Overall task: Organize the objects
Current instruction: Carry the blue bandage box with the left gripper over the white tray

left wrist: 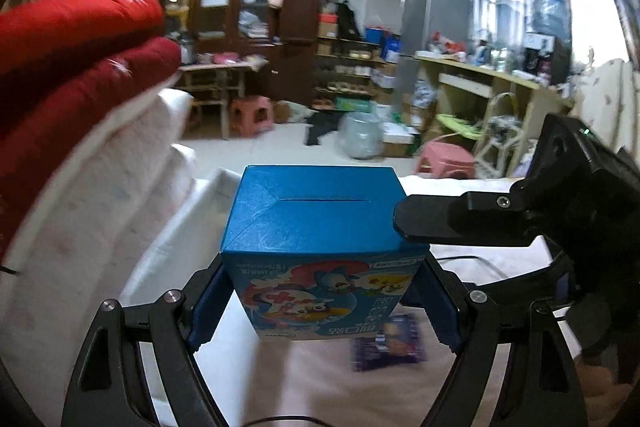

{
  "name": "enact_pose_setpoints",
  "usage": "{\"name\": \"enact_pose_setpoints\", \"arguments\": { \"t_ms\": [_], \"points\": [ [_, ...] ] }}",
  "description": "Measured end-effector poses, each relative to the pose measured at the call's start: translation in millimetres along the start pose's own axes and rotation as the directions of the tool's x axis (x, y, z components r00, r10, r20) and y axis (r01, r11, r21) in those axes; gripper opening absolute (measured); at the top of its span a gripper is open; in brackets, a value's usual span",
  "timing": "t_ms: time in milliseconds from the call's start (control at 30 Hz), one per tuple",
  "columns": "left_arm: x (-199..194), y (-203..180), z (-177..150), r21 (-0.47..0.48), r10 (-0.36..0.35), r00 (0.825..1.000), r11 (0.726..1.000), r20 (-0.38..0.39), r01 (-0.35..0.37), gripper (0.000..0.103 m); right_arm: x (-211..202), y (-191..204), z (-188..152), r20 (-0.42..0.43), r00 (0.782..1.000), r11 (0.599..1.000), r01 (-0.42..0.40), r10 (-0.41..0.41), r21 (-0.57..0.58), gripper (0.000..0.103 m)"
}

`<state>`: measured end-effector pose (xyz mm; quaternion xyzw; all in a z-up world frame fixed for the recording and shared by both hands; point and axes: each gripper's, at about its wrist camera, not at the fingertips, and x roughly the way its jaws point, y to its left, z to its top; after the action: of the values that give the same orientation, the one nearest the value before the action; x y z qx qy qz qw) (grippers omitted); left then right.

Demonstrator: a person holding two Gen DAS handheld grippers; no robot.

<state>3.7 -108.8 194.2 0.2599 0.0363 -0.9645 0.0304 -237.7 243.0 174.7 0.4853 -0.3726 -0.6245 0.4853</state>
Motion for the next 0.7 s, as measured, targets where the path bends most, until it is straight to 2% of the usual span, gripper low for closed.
{"name": "enact_pose_setpoints", "arguments": {
  "t_ms": [167, 233, 333, 400, 533, 633, 700],
  "points": [
    [-2.3, 14.1, -1.7, 0.057, 0.128, 0.992, 0.99, -0.013, -0.127, 0.084, 28.1, 8.3, -1.3, -0.017, 1.0, 1.0, 0.005, -0.005, 0.001, 0.077],
    [3.3, 13.4, -2.7, 0.102, 0.203, 0.979, 0.975, -0.026, -0.2, 0.084, 37.4, 11.5, 0.4, -0.025, 1.0, 1.0, 0.011, -0.011, 0.001, 0.077],
    [14.3, 11.8, -9.4, 0.152, 0.264, 0.963, 0.955, -0.056, -0.253, 0.084, 54.2, 16.1, 0.3, -0.044, 0.999, 1.0, 0.024, -0.024, 0.001, 0.077],
    [19.5, 10.4, -11.1, 0.184, 0.295, 0.953, 0.943, -0.069, -0.279, 0.084, 63.9, 19.1, 0.3, -0.055, 0.998, 1.0, 0.025, -0.025, -0.001, 0.076],
    [28.2, 17.2, -14.0, 0.18, 0.313, 0.943, 0.94, -0.113, -0.29, 0.084, 70.6, 12.8, -0.8, -0.048, 0.998, 0.999, 0.04, -0.039, 0.03, 0.076],
    [39.0, 23.6, -19.7, 0.189, 0.345, 0.924, 0.931, -0.167, -0.313, 0.084, 68.8, 1.3, -3.8, -0.036, 0.999, 0.997, 0.01, -0.008, 0.071, 0.076],
    [48.4, 31.0, -23.0, 0.179, 0.352, 0.911, 0.931, -0.218, -0.317, 0.084, 66.1, -8.4, -4.6, -0.035, 0.999, 0.995, 0.02, -0.016, 0.095, 0.076]
  ]
}}
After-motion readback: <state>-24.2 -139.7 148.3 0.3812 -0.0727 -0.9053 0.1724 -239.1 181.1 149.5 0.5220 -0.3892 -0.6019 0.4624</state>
